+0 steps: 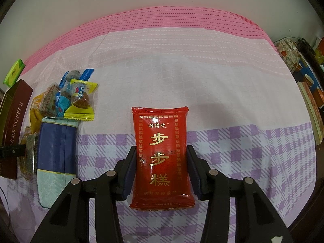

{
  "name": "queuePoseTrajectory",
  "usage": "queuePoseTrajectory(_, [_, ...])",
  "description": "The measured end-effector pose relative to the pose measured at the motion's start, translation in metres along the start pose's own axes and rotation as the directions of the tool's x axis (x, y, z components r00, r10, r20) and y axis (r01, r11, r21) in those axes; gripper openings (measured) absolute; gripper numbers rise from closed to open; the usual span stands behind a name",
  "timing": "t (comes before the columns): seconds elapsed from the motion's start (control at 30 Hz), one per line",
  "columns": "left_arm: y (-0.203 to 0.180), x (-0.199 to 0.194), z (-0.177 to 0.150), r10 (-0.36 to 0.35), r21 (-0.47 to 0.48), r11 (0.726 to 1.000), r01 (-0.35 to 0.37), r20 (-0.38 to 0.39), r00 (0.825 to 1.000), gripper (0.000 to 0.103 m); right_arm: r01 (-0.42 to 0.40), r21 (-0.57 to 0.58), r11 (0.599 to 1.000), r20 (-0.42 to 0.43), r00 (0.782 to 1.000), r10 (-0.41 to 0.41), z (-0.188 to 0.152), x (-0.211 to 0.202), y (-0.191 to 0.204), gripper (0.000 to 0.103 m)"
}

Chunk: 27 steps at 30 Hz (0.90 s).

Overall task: Organize snacks
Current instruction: 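Carry the clear fried-snack bag into the gold tin and release with the left gripper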

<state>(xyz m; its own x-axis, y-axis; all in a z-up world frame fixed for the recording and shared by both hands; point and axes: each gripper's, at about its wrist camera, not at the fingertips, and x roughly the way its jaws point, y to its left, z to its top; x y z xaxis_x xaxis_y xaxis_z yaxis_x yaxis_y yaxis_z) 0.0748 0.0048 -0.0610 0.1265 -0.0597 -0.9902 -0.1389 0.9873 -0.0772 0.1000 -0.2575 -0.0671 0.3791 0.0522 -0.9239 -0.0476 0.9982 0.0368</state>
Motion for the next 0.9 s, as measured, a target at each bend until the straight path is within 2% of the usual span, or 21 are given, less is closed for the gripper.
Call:
queuePoseTrajectory(0.23, [-0.011,-0.012,-0.007,-0.004,0.043,0.999,0.003,0.013,1.0,0.037,0.001,-0.001,1.0,0.0,1.0,-0.001,0.0,0.0,0.0,0.045])
queuePoseTrajectory(0.43, [-0.003,-0.029,-0.01,-0.024,0.066,0.998,0.023,0.023,0.999,0.037,0.005,-0.004,1.0,-0.001,1.0,-0.005,0.0,0.0,0.001,0.045])
queuePoseTrajectory(0.63, [0.001,-0.06,-0.016,-0.067,0.122,0.991,0.058,0.072,0.995,0.037,0.007,-0.003,1.0,-0.001,1.0,-0.007,0.0,0.0,0.001,0.045])
queuePoseTrajectory(0.9, [0.029,-0.094,-0.015,-0.101,0.109,0.99,0.085,0.149,0.984,0.037,0.011,-0.002,1.0,-0.003,1.0,-0.011,-0.001,0.001,0.002,0.046])
